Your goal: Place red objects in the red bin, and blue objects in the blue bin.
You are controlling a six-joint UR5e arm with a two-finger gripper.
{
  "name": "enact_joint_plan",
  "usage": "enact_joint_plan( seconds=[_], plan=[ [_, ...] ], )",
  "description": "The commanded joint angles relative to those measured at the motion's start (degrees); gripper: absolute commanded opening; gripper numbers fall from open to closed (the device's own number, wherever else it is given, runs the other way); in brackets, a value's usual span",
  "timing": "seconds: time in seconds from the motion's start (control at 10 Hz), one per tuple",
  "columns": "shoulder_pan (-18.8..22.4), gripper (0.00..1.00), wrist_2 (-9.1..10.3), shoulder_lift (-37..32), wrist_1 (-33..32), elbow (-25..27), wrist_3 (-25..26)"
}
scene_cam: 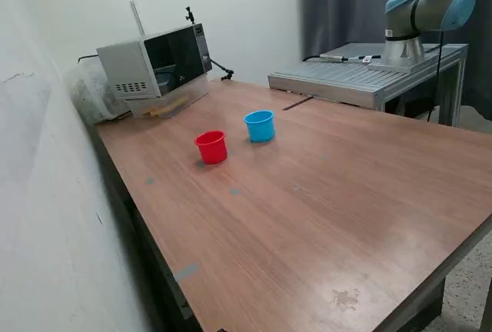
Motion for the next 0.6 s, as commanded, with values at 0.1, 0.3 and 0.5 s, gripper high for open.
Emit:
enact_joint_plan(
  seconds=[0.1, 0.3, 0.5],
  plan=[
    [-0.4, 1.0, -0.02, -0.2, 0.2, 0.2, 0.0],
    [-0.2, 1.0, 0.06, -0.4, 0.2, 0.7, 0.0],
    [-0.2, 1.0, 0.06, -0.4, 0.2, 0.7, 0.0]
  ],
)
